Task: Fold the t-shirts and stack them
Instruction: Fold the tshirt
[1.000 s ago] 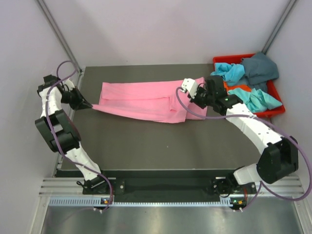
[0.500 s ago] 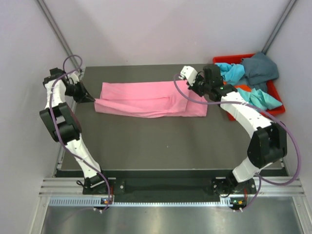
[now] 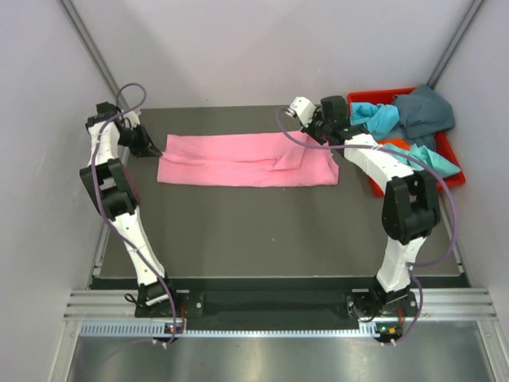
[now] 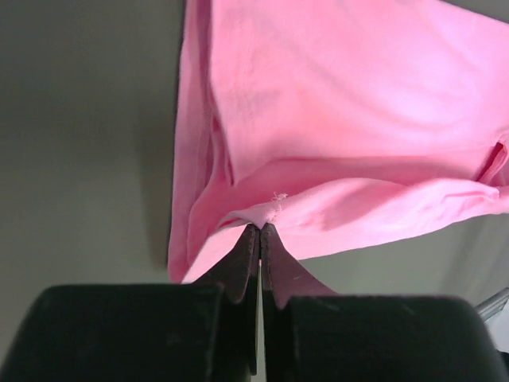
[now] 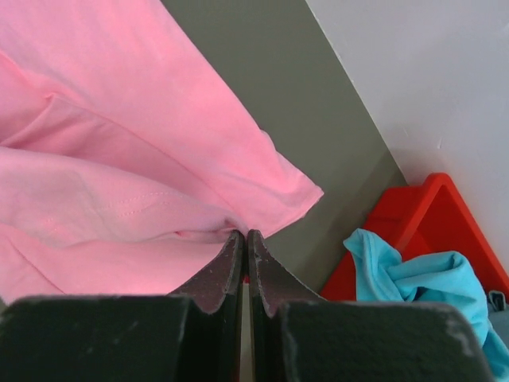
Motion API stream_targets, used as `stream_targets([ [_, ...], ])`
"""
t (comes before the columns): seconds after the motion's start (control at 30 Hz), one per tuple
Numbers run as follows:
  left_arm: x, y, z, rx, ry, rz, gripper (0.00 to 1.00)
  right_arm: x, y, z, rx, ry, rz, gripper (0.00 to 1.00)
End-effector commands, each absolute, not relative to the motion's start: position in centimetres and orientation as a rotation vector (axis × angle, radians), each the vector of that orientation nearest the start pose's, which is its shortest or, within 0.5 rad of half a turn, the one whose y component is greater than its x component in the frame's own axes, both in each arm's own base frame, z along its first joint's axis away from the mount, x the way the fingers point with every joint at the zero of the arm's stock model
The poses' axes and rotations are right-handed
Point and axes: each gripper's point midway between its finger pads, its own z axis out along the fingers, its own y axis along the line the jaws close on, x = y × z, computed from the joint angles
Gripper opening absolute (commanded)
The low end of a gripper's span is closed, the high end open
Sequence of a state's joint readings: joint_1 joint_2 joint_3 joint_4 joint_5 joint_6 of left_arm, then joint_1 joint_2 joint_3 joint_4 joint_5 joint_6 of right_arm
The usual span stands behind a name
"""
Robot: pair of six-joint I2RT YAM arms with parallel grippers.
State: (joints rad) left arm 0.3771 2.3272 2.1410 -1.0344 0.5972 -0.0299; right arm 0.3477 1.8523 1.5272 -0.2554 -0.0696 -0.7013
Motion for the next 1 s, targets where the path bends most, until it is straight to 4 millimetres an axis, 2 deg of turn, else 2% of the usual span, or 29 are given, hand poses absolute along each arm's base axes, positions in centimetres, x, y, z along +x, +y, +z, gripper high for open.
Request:
stream_targets([
  [0.0, 51.3, 8.9, 11.3, -0.311, 2.528, -0.664, 0.00, 54.1, 16.1, 21.9, -1.005, 1.759, -0.198, 0.00],
  [0.33, 52.2, 9.8, 10.0, -0.332, 2.538, -0.594, 0.00, 57.5, 15.0, 21.7, -0.939, 1.751, -0.244, 0.00],
  [0.37, 52.2, 10.0, 9.9, -0.339, 2.540, -0.580, 0.00, 57.8, 15.0, 21.0, -0.942, 1.763, -0.242, 0.00],
  [0.4, 52.3, 10.0, 10.0, -0.336, 2.537, -0.572, 0.00, 58.3, 15.1, 21.6, -0.934, 1.754, -0.244, 0.00],
  [0.47, 52.3, 10.3, 9.7, -0.338, 2.541, -0.560, 0.00, 58.9, 15.1, 20.6, -0.933, 1.778, -0.233, 0.00],
  [0.53, 52.5, 10.3, 9.6, -0.337, 2.542, -0.556, 0.00, 59.5, 15.2, 20.5, -0.933, 1.771, -0.235, 0.00],
  [0.67, 52.8, 10.9, 9.2, -0.348, 2.539, -0.520, 0.00, 60.7, 15.5, 18.2, -0.943, 1.797, -0.234, 0.00],
  [0.77, 53.4, 10.9, 9.1, -0.344, 2.530, -0.499, 0.01, 61.2, 15.6, 17.4, -0.951, 1.799, -0.241, 0.00],
  [0.8, 53.5, 11.2, 9.1, -0.348, 2.533, -0.471, 0.09, 61.2, 15.7, 17.2, -0.954, 1.799, -0.241, 0.00],
  [0.83, 53.7, 11.1, 9.3, -0.347, 2.530, -0.456, 0.24, 61.2, 15.8, 17.0, -0.955, 1.800, -0.239, 0.00],
  [0.9, 54.0, 11.0, 9.8, -0.330, 2.521, -0.434, 0.37, 61.2, 14.9, 17.5, -0.900, 1.808, -0.298, 0.21],
  [0.93, 53.9, 11.4, 10.4, -0.333, 2.514, -0.408, 0.39, 61.2, 14.7, 17.8, -0.884, 1.806, -0.308, 0.30],
  [0.97, 53.8, 11.4, 10.9, -0.340, 2.511, -0.401, 0.48, 61.0, 14.4, 18.8, -0.863, 1.800, -0.323, 0.41],
])
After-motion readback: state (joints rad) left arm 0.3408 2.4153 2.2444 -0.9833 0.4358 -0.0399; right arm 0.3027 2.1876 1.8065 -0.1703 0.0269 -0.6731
